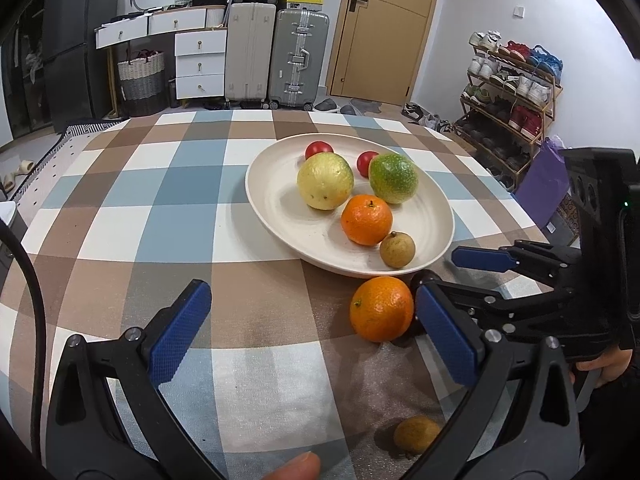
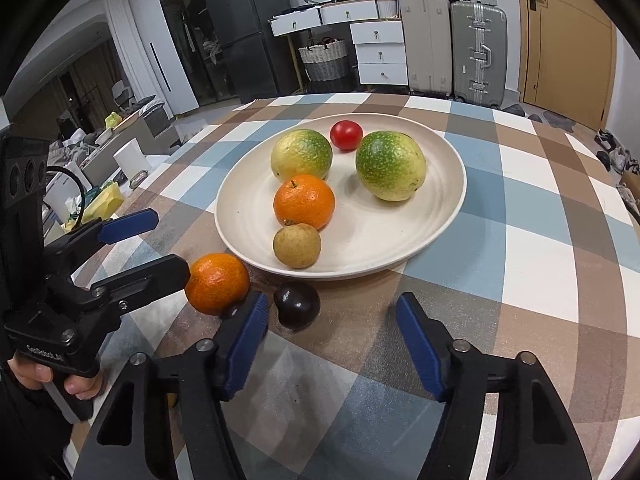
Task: Organize fruits
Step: 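Move the right tool to a dark plum and close around it, then close the left tool around the second orange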
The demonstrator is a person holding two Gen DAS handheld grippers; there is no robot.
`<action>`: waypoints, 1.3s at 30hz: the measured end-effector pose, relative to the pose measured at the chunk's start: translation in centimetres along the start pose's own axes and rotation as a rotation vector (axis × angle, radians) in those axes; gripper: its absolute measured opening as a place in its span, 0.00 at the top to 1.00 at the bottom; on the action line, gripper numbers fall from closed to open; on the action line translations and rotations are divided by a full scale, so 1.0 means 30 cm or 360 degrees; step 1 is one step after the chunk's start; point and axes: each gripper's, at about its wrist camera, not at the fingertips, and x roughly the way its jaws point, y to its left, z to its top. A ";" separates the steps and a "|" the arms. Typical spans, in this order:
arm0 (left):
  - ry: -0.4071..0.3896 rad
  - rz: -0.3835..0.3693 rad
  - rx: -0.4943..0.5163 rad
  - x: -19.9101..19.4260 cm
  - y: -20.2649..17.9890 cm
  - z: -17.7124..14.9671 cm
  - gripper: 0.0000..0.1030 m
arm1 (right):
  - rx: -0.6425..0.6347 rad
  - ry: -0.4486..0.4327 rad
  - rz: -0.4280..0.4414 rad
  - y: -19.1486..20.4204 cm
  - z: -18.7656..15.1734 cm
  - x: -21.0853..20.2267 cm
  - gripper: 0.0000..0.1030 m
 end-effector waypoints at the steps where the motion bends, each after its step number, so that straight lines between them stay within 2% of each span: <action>1: 0.0003 -0.0001 0.0005 0.002 -0.002 -0.001 0.01 | 0.0001 0.0004 0.0004 -0.001 0.002 0.002 0.39; 9: 0.0020 -0.0015 -0.0005 0.009 -0.001 -0.004 0.01 | -0.0011 0.0012 0.0027 -0.006 0.002 -0.003 0.46; 16: 0.0019 -0.0024 -0.0005 0.009 -0.003 -0.004 0.01 | -0.0042 0.0027 0.0092 0.011 -0.003 0.003 0.60; 20: 0.0028 -0.0031 -0.0017 0.013 0.002 -0.002 0.01 | -0.0030 0.0032 0.0186 0.012 -0.006 0.000 0.74; 26: 0.0034 -0.0036 -0.0008 0.013 -0.003 -0.002 0.01 | -0.0024 0.0020 0.0225 0.007 -0.008 -0.006 0.79; 33: 0.0064 -0.0088 0.0010 0.016 -0.018 -0.006 0.02 | -0.0053 -0.0027 0.0178 0.011 -0.012 -0.051 0.79; 34: 0.0069 -0.0105 0.0021 0.017 -0.023 -0.008 0.05 | -0.0043 -0.0034 0.0179 0.005 -0.014 -0.058 0.79; 39: 0.0148 -0.0207 0.0053 0.044 -0.041 -0.015 0.34 | 0.0004 -0.0049 0.0174 -0.017 -0.017 -0.070 0.79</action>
